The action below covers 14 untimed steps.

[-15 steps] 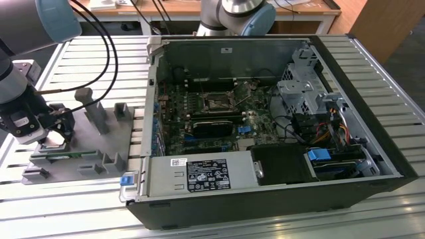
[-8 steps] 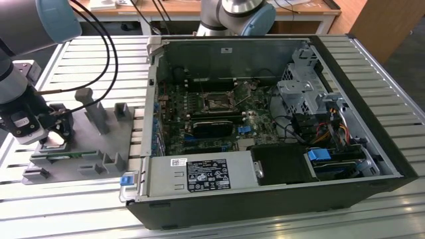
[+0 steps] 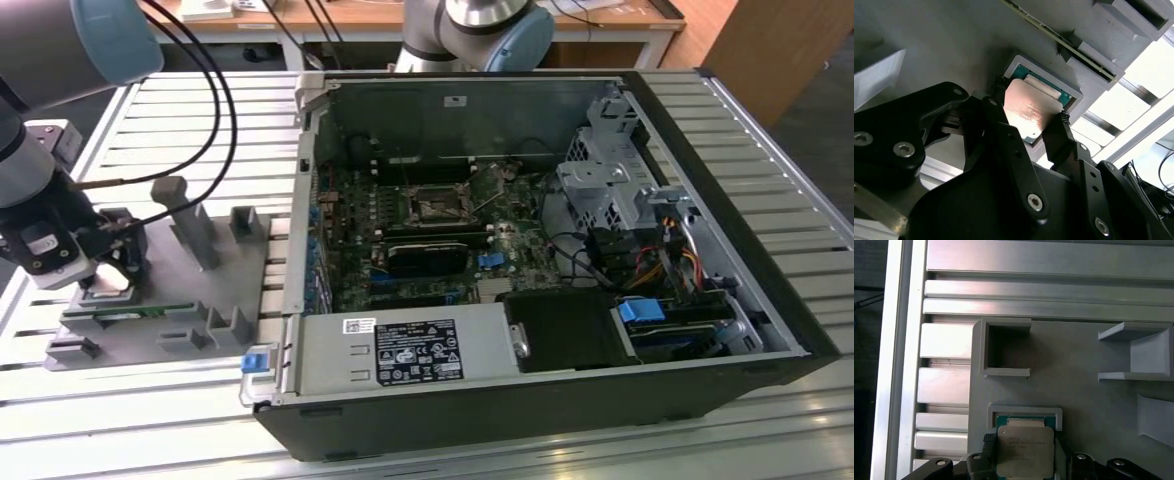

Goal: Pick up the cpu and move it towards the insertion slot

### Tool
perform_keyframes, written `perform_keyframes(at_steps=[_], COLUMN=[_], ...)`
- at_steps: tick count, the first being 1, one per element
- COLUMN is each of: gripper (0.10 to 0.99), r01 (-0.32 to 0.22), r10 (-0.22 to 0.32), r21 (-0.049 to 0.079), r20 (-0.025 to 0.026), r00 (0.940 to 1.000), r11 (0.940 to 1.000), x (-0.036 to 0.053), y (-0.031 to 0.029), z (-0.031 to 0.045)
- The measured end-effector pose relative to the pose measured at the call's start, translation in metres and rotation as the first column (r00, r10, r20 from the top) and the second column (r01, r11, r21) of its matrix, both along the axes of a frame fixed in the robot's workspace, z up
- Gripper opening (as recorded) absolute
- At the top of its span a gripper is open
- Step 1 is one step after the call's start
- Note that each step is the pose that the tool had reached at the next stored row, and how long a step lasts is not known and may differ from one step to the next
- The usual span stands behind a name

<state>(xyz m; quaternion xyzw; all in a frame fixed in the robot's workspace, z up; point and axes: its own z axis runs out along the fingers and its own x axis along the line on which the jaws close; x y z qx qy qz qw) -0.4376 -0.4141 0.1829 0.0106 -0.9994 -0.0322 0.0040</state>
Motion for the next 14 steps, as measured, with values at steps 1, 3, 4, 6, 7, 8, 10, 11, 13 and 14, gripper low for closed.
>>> perform_keyframes(at_steps=[1, 3, 4, 6, 7, 8, 10, 11, 13, 14], gripper=[0.545, 0.545, 0.545, 0.545, 0.545, 0.545, 0.545, 0.545, 0.545, 0.545], r01=[0.000, 0.000, 0.000, 0.000, 0.000, 0.000, 0.000, 0.000, 0.000, 0.000], r10=[0.000, 0.000, 0.000, 0.000, 0.000, 0.000, 0.000, 0.000, 0.000, 0.000], r21=[0.000, 0.000, 0.000, 0.000, 0.000, 0.000, 0.000, 0.000, 0.000, 0.000], r20=[-0.0002, -0.0003, -0.0002, -0.0003, -0.0003, -0.0003, -0.0003, -0.0002, -0.0003, -0.0002], r00=[1.0000, 1.0000, 1.0000, 1.0000, 1.0000, 1.0000, 1.0000, 1.0000, 1.0000, 1.0000], r11=[1.0000, 1.0000, 1.0000, 1.0000, 1.0000, 1.0000, 1.0000, 1.0000, 1.0000, 1.0000], x=[0.0000, 0.0000, 0.0000, 0.0000, 0.0000, 0.0000, 0.0000, 0.0000, 0.0000, 0.0000], y=[0.0000, 0.0000, 0.0000, 0.0000, 0.0000, 0.0000, 0.0000, 0.0000, 0.0000, 0.0000], z=[0.0011, 0.0029, 0.0040, 0.0063, 0.0074, 0.0087, 0.0106, 0.0112, 0.0125, 0.0132])
